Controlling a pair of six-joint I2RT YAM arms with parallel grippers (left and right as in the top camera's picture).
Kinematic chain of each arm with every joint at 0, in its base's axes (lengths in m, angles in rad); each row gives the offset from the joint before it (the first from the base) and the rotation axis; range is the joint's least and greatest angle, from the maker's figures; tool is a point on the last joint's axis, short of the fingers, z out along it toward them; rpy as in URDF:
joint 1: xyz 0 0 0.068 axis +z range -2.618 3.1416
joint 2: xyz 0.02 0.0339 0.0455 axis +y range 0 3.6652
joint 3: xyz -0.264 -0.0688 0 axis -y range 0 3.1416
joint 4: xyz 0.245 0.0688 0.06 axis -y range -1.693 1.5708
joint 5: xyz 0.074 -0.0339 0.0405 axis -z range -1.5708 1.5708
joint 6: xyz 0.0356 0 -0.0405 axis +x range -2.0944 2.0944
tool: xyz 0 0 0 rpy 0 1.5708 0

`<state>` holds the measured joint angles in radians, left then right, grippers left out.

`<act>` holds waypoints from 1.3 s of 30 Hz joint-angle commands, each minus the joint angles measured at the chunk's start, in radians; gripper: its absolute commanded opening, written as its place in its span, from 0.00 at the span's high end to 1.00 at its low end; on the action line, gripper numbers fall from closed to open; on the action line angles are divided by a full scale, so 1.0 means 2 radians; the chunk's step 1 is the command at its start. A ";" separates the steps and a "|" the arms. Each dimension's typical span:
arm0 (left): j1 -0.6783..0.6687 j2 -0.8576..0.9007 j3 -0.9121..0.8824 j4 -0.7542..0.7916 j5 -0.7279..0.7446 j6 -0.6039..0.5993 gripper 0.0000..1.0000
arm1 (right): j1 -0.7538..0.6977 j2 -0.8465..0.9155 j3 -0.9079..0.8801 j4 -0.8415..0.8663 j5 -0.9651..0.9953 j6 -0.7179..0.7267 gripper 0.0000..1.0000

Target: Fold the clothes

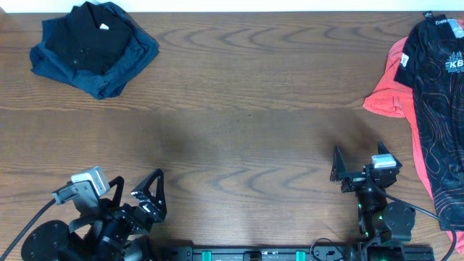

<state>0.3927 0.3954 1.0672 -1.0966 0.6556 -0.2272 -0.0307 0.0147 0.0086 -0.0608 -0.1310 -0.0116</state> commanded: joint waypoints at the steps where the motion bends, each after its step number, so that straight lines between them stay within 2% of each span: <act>1: 0.002 -0.001 0.000 0.000 0.005 0.010 0.02 | -0.004 -0.005 -0.002 -0.001 0.000 -0.006 0.01; 21: 0.000 -0.003 -0.003 -0.002 -0.013 0.020 0.02 | -0.004 -0.005 -0.002 -0.001 0.000 -0.006 0.01; 25: -0.037 -0.012 -0.040 0.006 -0.008 0.016 0.02 | -0.004 -0.005 -0.002 -0.001 0.000 -0.006 0.01; 27: -0.068 -0.027 -0.077 0.042 -0.011 0.016 0.02 | -0.004 -0.005 -0.002 -0.001 0.000 -0.006 0.01; 31: -0.126 -0.078 -0.182 0.166 -0.024 0.006 0.02 | -0.004 -0.005 -0.002 -0.001 0.000 -0.006 0.01; 36: -0.156 -0.136 -0.319 0.316 -0.107 -0.113 0.02 | -0.004 -0.005 -0.002 -0.001 0.000 -0.006 0.01; 39: -0.165 -0.162 -0.388 0.396 -0.147 -0.134 0.02 | -0.004 -0.005 -0.002 -0.001 0.000 -0.006 0.01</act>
<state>0.0803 0.1196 0.3874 -0.3893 0.4850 -0.3862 -0.0307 0.0147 0.0086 -0.0605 -0.1310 -0.0120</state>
